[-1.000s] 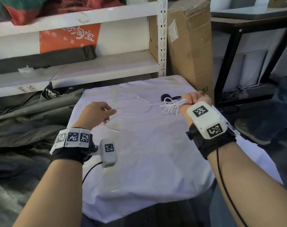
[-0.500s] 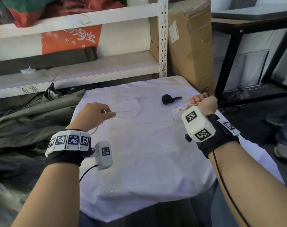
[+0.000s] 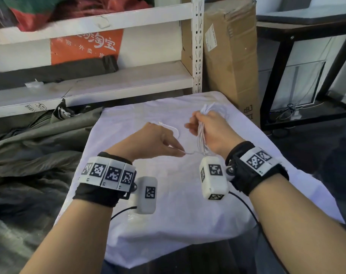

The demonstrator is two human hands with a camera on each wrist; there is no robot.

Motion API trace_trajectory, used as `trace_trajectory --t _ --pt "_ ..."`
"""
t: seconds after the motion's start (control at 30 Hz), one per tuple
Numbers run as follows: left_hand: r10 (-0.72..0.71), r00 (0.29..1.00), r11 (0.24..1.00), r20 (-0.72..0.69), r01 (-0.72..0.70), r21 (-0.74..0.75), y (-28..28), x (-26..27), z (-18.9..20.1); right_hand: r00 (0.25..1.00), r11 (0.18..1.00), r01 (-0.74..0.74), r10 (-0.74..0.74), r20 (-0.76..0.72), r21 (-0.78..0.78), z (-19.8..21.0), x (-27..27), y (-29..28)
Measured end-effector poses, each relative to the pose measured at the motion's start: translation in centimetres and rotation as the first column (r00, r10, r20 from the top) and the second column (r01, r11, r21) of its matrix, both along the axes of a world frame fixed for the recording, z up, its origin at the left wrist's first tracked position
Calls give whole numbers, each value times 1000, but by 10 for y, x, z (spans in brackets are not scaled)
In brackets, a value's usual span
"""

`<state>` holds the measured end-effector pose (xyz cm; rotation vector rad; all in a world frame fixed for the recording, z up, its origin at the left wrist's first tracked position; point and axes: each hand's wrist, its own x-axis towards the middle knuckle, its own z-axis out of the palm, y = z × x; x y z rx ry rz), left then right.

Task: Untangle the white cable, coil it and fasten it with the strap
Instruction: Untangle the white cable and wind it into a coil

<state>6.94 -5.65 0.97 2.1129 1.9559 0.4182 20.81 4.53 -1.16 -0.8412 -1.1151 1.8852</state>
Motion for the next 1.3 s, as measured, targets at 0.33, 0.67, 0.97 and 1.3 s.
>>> trace_trajectory --t 0.33,0.67,0.97,1.3 --pt "94 963 977 252 -137 162 6 -4 -10 857 885 -465 442 263 25 -5 -7 -20" --pt "132 987 921 93 -157 358 9 -13 -20 829 868 -490 432 355 87 -3 -1 -15" --pt "253 955 849 155 -296 437 10 -33 -20 732 754 -656 634 249 10 5 9 -9" --pt "281 897 905 341 -367 218 7 -39 -21 875 957 -233 129 -466 -175 0 17 19"
